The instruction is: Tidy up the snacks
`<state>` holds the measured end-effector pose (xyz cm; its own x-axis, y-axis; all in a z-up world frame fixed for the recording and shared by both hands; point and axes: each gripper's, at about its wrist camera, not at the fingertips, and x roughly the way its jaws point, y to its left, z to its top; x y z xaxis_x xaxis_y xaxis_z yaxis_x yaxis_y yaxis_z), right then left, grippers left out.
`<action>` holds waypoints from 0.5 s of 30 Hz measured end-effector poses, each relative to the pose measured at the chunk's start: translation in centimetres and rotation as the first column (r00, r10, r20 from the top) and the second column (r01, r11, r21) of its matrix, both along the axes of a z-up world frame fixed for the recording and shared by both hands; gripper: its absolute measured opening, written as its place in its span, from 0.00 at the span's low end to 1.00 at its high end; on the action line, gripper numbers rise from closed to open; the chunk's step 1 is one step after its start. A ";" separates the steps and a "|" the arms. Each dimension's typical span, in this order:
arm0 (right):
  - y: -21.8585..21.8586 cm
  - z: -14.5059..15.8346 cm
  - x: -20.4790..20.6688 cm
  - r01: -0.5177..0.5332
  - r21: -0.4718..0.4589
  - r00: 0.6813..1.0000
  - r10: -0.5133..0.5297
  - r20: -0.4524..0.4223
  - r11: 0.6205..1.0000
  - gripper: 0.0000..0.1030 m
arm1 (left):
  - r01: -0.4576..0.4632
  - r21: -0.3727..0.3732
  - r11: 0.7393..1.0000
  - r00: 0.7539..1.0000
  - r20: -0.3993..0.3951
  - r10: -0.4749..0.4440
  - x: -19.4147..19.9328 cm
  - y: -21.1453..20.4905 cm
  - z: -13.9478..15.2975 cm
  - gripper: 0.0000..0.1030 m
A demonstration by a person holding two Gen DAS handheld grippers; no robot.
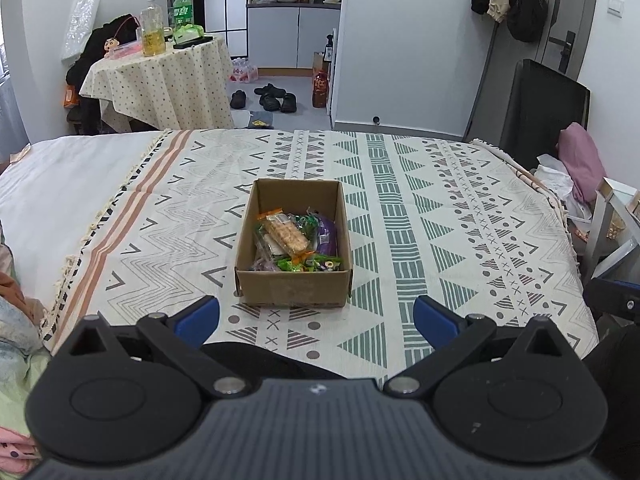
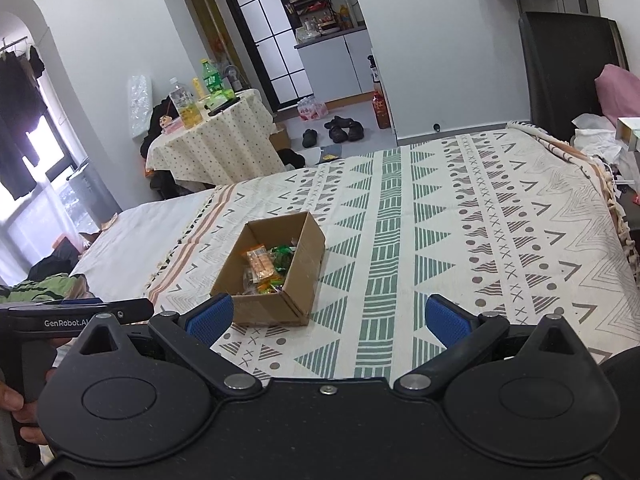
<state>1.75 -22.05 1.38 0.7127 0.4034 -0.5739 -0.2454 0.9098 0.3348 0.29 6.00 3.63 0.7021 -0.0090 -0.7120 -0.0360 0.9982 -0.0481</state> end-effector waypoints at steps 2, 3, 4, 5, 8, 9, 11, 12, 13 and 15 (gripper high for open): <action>0.1 -0.1 0.0 -0.002 -0.002 1.000 0.002 -0.003 1.000 1.00 | -0.001 0.000 1.000 1.000 -0.002 0.001 0.0 0.0 0.0 1.00; 0.1 -0.1 0.0 -0.003 -0.004 1.000 0.003 -0.003 1.000 1.00 | -0.001 0.000 1.000 1.000 -0.002 0.001 0.0 0.0 0.0 1.00; 0.1 -0.1 0.0 -0.004 -0.005 1.000 0.004 -0.003 1.000 1.00 | -0.001 0.000 1.000 1.000 -0.003 0.001 0.0 0.0 -0.1 1.00; 0.1 -0.1 0.0 -0.004 -0.003 1.000 0.004 -0.003 1.000 1.00 | -0.001 -0.001 1.000 1.000 -0.004 0.001 0.1 -0.1 -0.1 1.00; 0.2 -0.1 0.0 -0.003 -0.002 1.000 0.003 -0.004 1.000 1.00 | 0.005 0.000 1.000 1.000 -0.005 -0.005 0.0 -0.3 0.0 1.00; 0.2 -0.1 0.0 -0.002 -0.002 1.000 0.002 -0.004 1.000 1.00 | 0.006 0.000 1.000 1.000 -0.005 -0.006 -0.1 -0.4 0.0 1.00; 0.1 0.0 0.0 -0.003 -0.005 1.000 0.003 -0.003 1.000 1.00 | 0.003 0.008 1.000 1.000 -0.003 -0.003 -0.2 -0.5 -0.1 1.00; 0.1 0.0 -0.1 -0.002 -0.006 1.000 0.002 -0.001 1.000 1.00 | 0.001 0.011 1.000 1.000 -0.004 -0.001 -0.2 -0.5 -0.2 1.00; 0.0 0.0 -0.1 0.002 -0.009 1.000 -0.002 0.001 1.000 1.00 | 0.001 0.007 1.000 1.000 -0.006 -0.001 -0.2 -0.5 -0.2 1.00; -0.2 0.1 -0.1 0.010 -0.017 1.000 -0.010 0.004 1.000 1.00 | 0.000 0.001 1.000 1.000 -0.012 0.000 -0.2 -0.4 -0.4 1.00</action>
<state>1.69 -22.24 1.47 0.7189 0.3860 -0.5781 -0.2370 0.9179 0.3183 0.13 5.57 3.27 0.6938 -0.0086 -0.7201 -0.0361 0.9983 -0.0467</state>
